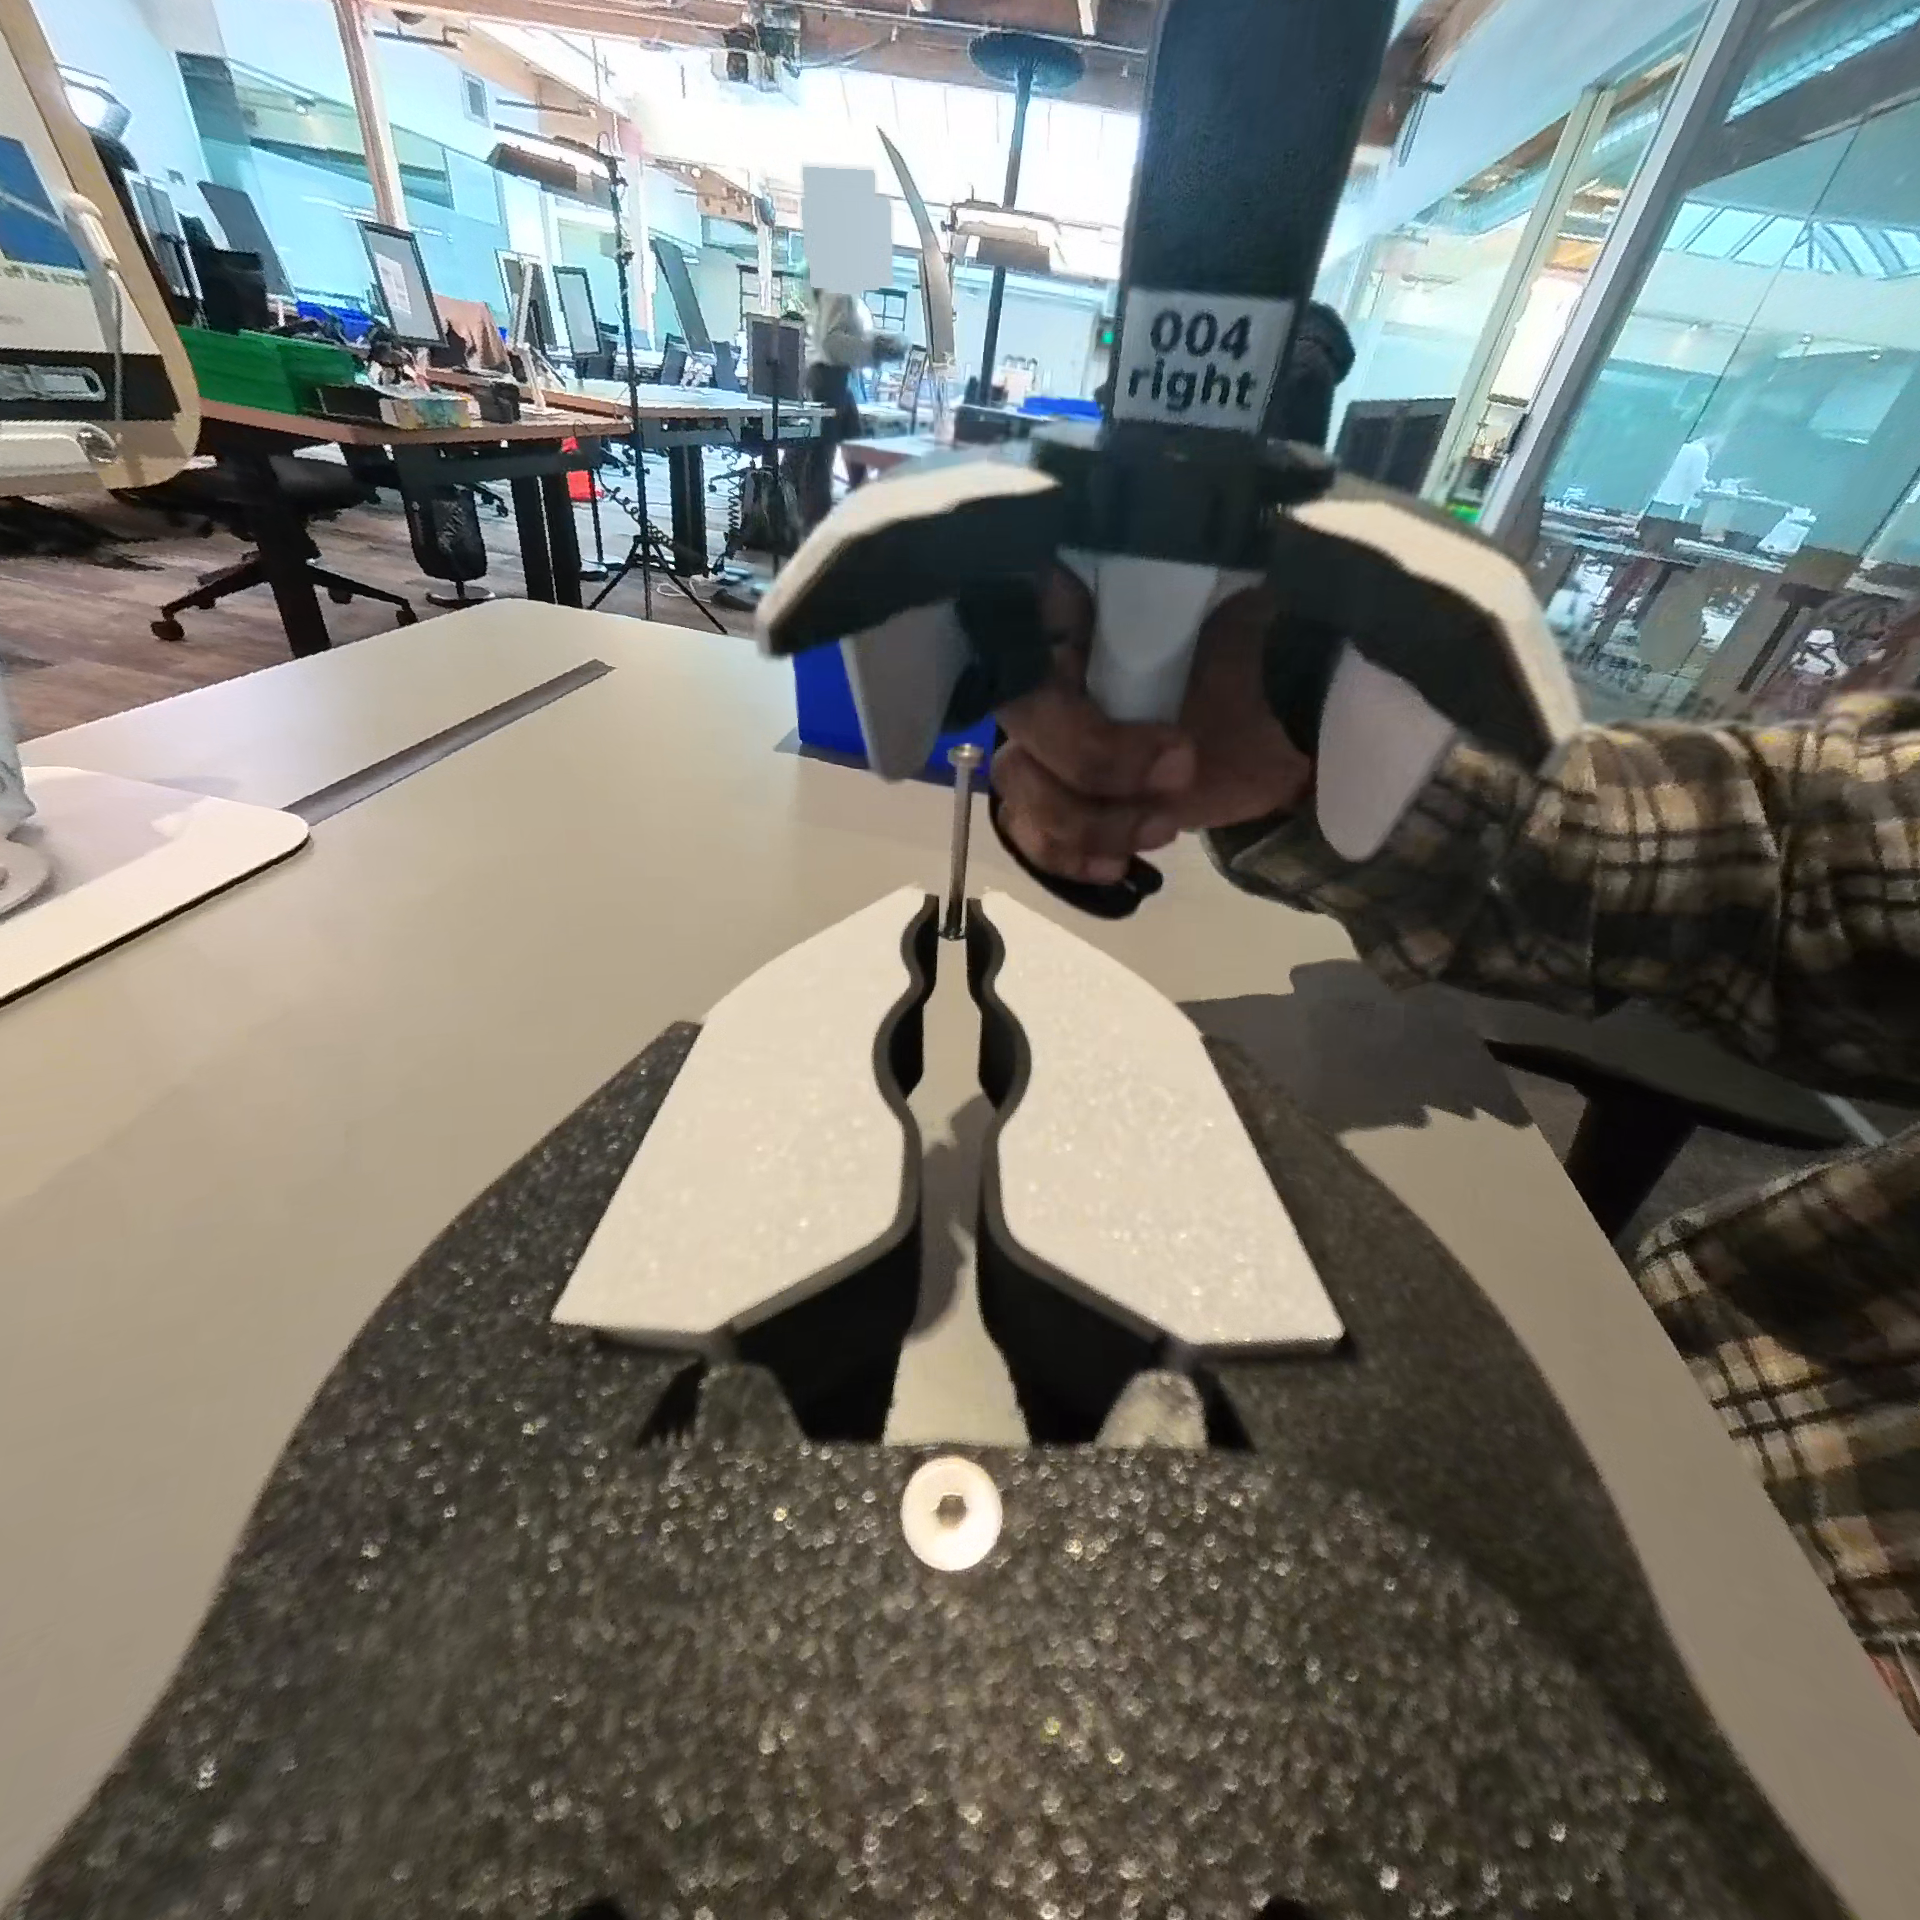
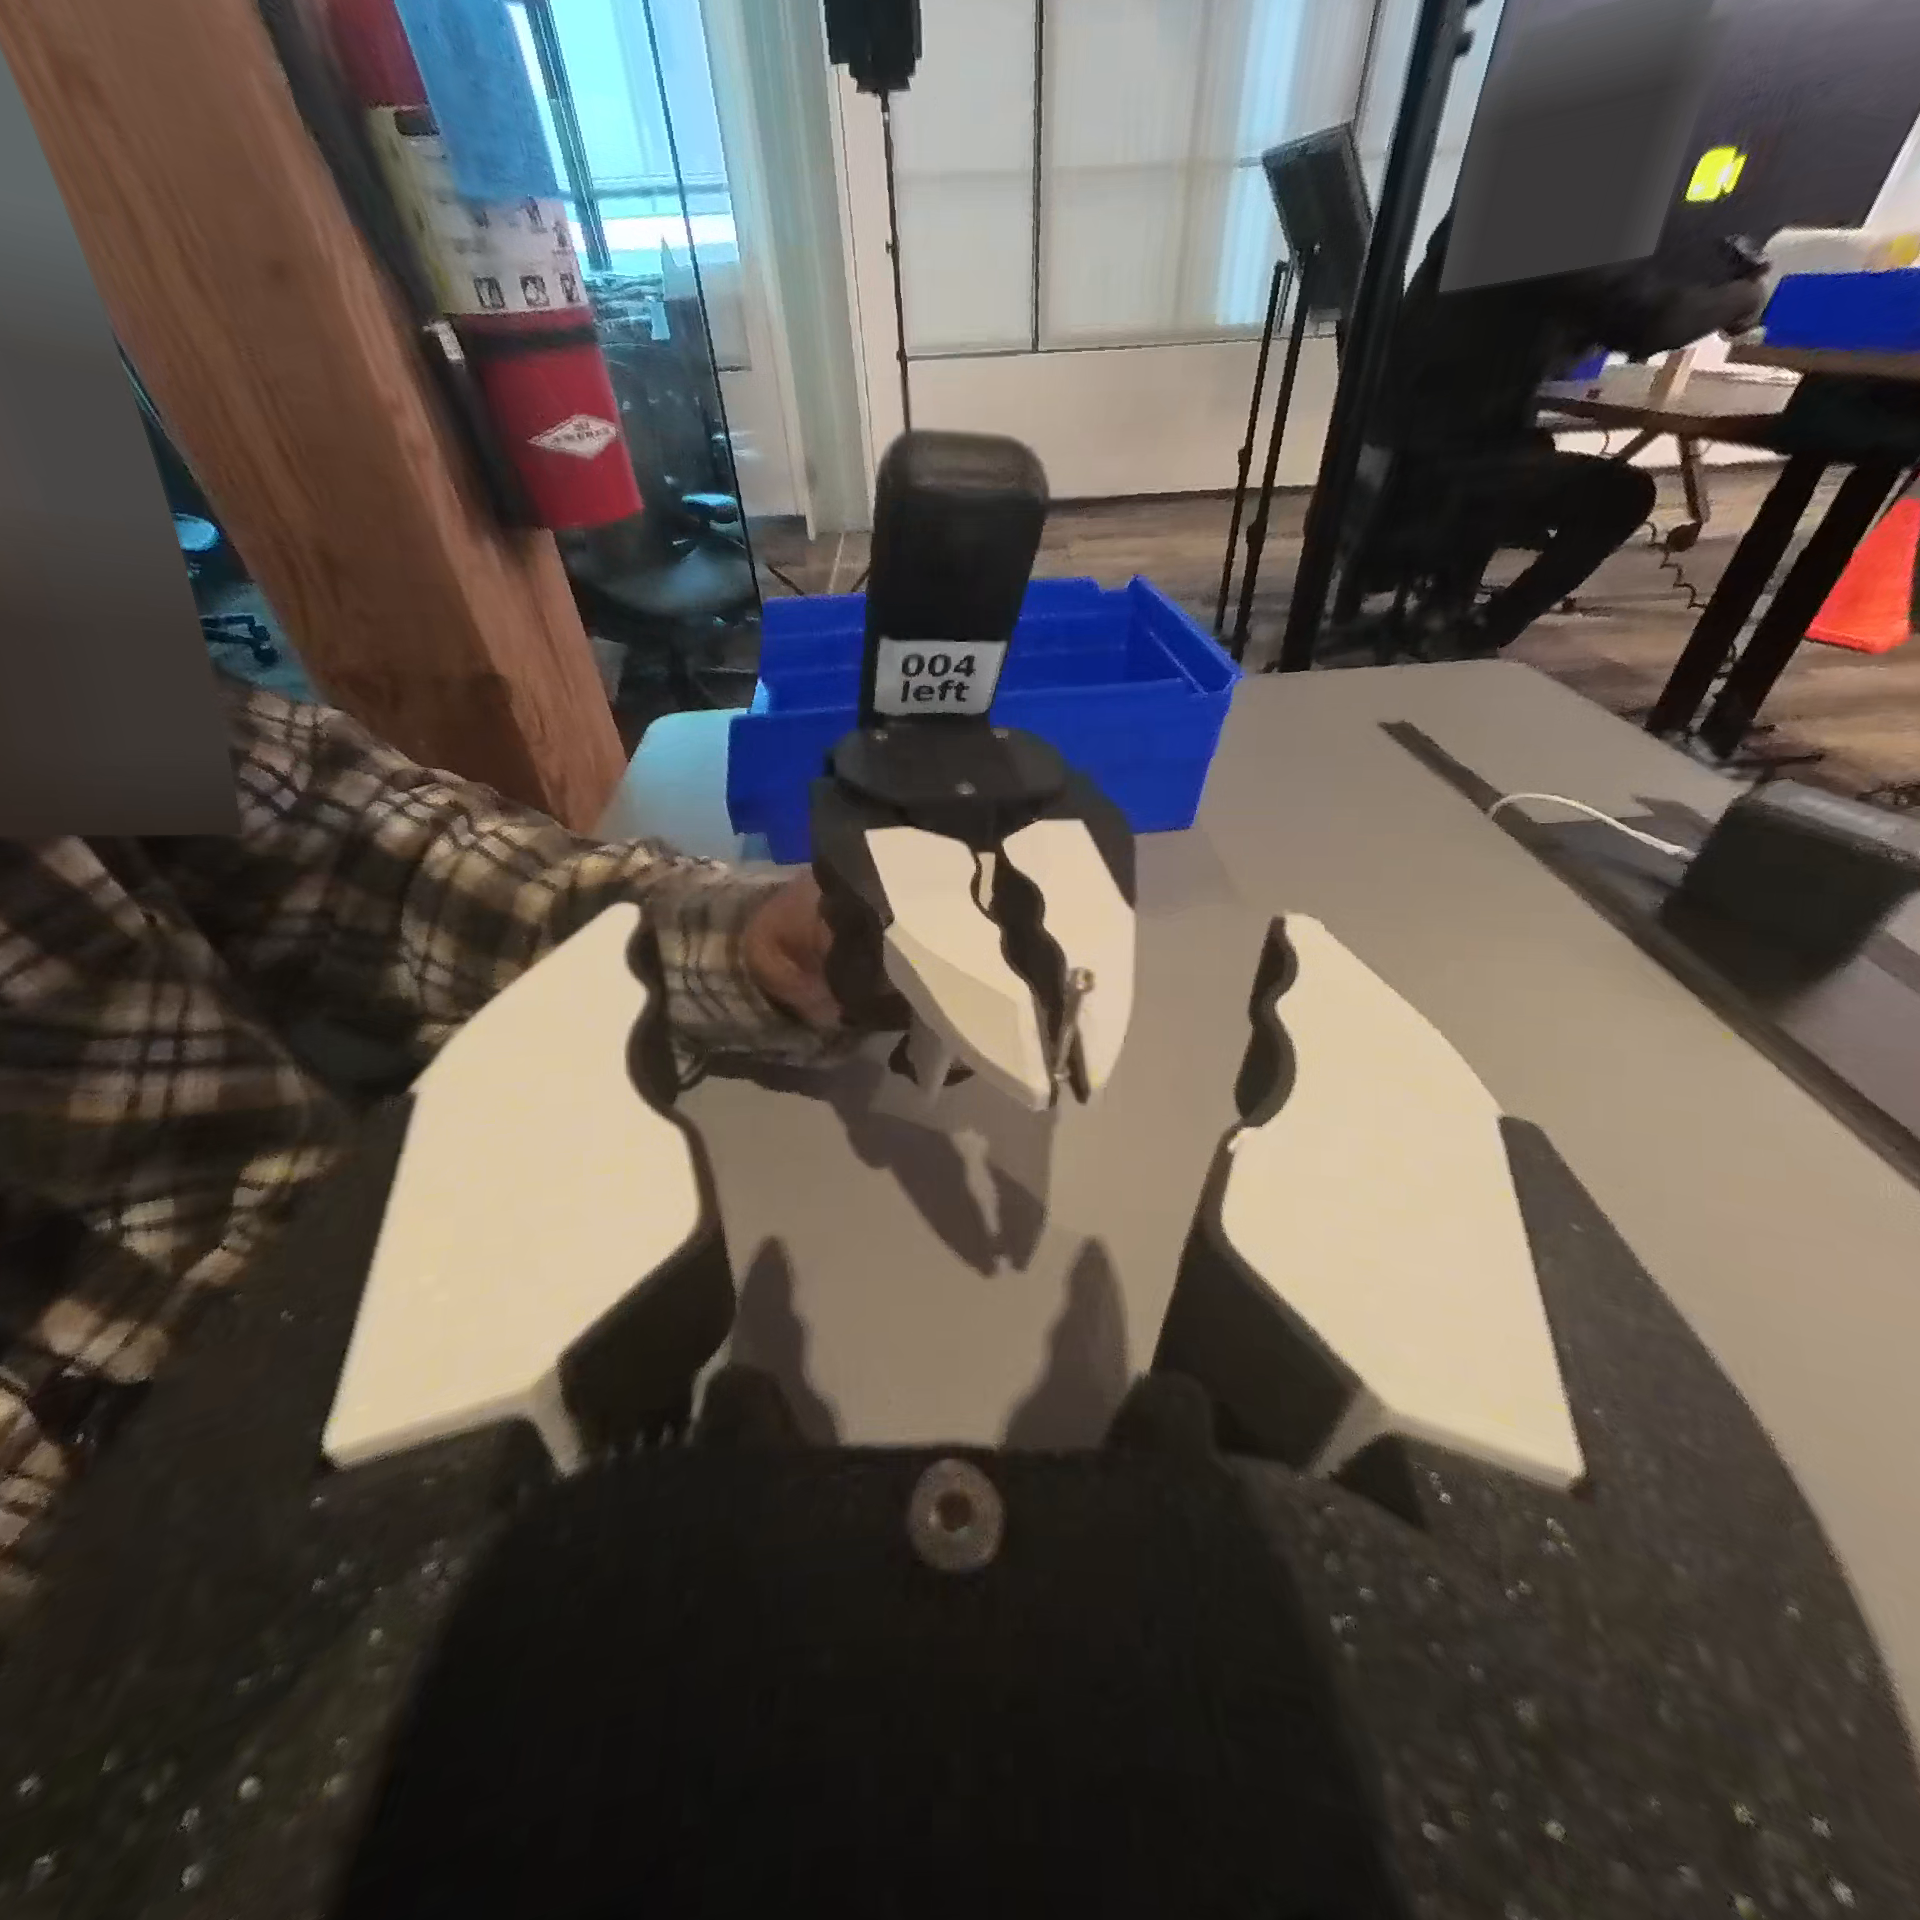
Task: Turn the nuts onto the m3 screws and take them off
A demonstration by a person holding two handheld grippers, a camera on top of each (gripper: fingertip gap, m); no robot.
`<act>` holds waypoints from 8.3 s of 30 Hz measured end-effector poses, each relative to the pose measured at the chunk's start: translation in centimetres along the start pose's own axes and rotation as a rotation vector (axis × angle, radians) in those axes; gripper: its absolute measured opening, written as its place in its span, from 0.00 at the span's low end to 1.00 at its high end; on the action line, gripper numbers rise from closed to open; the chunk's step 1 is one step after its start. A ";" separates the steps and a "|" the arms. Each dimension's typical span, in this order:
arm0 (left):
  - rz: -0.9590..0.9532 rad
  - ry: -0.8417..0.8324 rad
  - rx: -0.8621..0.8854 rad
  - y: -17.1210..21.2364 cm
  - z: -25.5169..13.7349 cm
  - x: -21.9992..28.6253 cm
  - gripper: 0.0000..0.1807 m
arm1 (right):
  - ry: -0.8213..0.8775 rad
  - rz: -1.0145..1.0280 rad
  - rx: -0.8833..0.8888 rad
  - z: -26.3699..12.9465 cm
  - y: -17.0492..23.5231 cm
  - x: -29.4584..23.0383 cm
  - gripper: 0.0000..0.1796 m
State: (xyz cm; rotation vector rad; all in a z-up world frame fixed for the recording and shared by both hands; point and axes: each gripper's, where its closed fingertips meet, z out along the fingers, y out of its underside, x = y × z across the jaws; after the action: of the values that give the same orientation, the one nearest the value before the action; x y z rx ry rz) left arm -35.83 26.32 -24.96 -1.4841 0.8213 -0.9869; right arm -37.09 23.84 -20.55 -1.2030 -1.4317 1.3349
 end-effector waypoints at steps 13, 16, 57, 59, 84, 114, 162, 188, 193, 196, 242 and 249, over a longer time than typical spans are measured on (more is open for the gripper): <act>-0.015 0.002 0.007 0.0 -0.2 -0.2 0.02 | -0.080 0.029 0.041 2.0 1.4 -2.0 0.61; -0.017 0.002 0.009 -0.1 -0.2 -0.2 0.02 | -0.086 0.029 0.045 2.0 1.4 -2.2 0.61; -0.032 -0.003 0.010 -0.2 -0.2 -0.4 0.02 | -0.044 -0.018 -0.008 0.9 1.6 -2.5 0.59; -0.031 -0.002 0.009 -0.2 -0.2 -0.4 0.02 | -0.036 -0.018 0.003 0.7 1.4 -2.4 0.59; -0.017 0.054 0.041 -0.7 0.1 0.9 0.02 | -0.032 0.042 0.111 0.3 -0.1 0.0 0.33; 0.071 -0.050 0.039 -0.8 0.4 0.8 0.02 | 0.273 -0.050 0.134 0.3 0.0 1.1 0.22; -0.130 0.154 -0.025 -0.3 1.0 3.0 0.02 | 0.081 -0.064 0.101 0.1 0.6 -2.1 0.41; -0.091 0.218 -0.011 -0.7 0.9 4.2 0.02 | 0.043 -0.051 0.126 -0.7 -0.2 -1.8 0.26; -0.072 0.242 -0.002 -0.9 0.7 4.6 0.02 | -0.053 -0.024 0.100 -0.8 -0.2 -2.1 0.15; -0.067 0.254 -0.001 -0.9 0.7 4.8 0.02 | -0.094 -0.015 0.086 -0.9 -0.1 -2.2 0.10; -0.034 0.368 -0.025 -0.6 1.2 7.4 0.02 | -0.546 0.089 0.069 -1.4 0.6 -5.1 0.07; -0.023 0.283 -0.017 -0.7 1.2 6.3 0.02 | -0.439 0.084 0.095 -1.4 0.5 -3.9 0.02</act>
State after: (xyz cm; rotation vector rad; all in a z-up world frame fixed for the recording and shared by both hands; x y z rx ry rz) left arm -32.19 21.25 -23.40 -1.3886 1.0166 -1.2282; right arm -34.91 20.32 -20.72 -0.9516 -1.6065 1.7849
